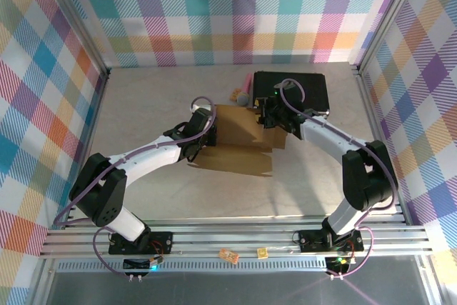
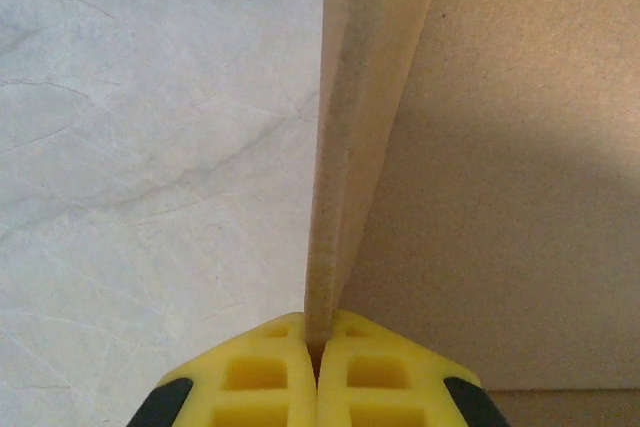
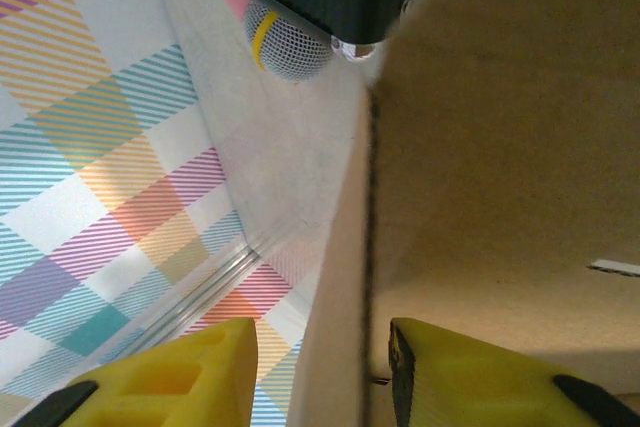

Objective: Fold the paper box

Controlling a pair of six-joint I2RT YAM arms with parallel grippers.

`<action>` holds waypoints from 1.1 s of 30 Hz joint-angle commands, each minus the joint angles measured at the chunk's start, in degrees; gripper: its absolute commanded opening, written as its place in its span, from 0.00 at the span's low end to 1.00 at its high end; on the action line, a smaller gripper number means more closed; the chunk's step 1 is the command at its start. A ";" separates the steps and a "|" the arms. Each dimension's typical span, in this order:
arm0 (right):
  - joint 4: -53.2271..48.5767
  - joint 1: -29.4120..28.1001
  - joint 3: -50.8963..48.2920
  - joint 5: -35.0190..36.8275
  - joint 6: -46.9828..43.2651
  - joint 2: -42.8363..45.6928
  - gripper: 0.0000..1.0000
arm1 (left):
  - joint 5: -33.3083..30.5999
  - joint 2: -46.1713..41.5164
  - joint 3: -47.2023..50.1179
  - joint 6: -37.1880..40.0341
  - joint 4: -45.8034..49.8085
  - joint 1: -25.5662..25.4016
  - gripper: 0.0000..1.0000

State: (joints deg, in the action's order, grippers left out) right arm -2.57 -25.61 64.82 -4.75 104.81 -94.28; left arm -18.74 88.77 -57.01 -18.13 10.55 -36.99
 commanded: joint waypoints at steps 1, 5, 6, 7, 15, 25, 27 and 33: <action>-1.03 -0.59 2.37 1.49 1.82 -1.38 0.32 | -0.08 -0.55 -1.62 0.91 0.09 -0.45 0.00; -3.32 -1.02 2.55 2.81 1.83 -1.76 0.22 | -0.15 -0.77 -0.59 0.38 0.06 -0.79 0.00; -2.88 -1.07 2.19 2.82 2.20 -1.89 0.22 | -0.23 -1.00 -0.12 0.23 -0.12 -0.88 0.00; -2.03 -1.28 1.56 2.75 2.89 -2.09 0.23 | -0.24 -1.35 0.34 0.12 -0.26 -0.98 0.00; -0.78 -3.86 3.51 3.18 5.49 -2.66 0.38 | -1.07 -0.65 -0.17 0.11 0.01 -1.83 0.00; -0.80 -6.04 8.36 4.14 7.93 -6.94 0.35 | -2.44 0.61 -1.79 0.81 0.35 -3.09 0.00; -1.06 -6.04 8.85 4.46 8.12 -7.62 0.34 | -2.52 0.44 -1.67 0.97 0.36 -3.09 0.00; -2.80 -6.11 6.64 9.21 6.78 -4.25 0.45 | -3.48 0.92 -2.27 1.30 2.28 -3.08 0.00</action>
State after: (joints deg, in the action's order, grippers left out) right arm -3.84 -30.94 71.68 1.45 110.32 -101.08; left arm -21.80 89.19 -57.06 -18.13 12.21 -38.65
